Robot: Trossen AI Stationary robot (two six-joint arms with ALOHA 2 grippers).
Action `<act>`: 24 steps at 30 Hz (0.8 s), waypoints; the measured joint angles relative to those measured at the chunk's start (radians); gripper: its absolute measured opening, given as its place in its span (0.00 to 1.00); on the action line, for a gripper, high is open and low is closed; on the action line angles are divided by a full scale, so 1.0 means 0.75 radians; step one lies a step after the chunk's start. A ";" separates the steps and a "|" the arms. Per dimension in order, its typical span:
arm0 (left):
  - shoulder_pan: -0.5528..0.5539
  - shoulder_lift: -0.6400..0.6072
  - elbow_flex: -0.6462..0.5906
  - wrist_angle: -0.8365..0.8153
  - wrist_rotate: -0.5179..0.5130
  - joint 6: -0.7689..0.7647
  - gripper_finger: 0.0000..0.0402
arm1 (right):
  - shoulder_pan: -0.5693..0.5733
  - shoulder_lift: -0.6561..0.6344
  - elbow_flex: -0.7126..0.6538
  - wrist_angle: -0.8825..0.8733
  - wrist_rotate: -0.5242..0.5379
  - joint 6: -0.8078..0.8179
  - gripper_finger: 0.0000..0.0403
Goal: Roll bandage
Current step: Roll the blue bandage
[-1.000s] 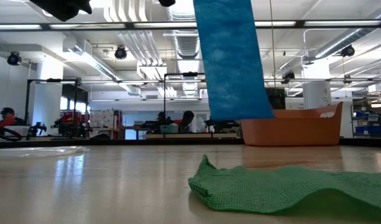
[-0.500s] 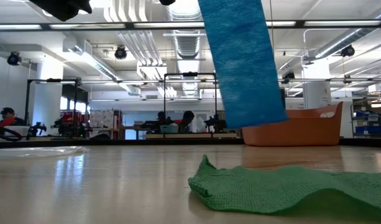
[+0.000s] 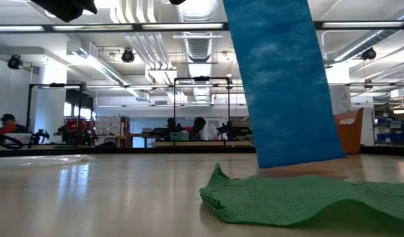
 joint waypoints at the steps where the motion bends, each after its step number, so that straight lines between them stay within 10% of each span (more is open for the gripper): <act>1: 0.000 0.000 0.000 0.000 -0.001 0.000 0.00 | 0.001 0.000 0.000 0.004 0.002 -0.007 0.38; 24: 0.002 -0.001 0.000 0.005 -0.013 -0.005 0.00 | -0.001 -0.025 0.002 -0.119 -0.243 0.403 0.41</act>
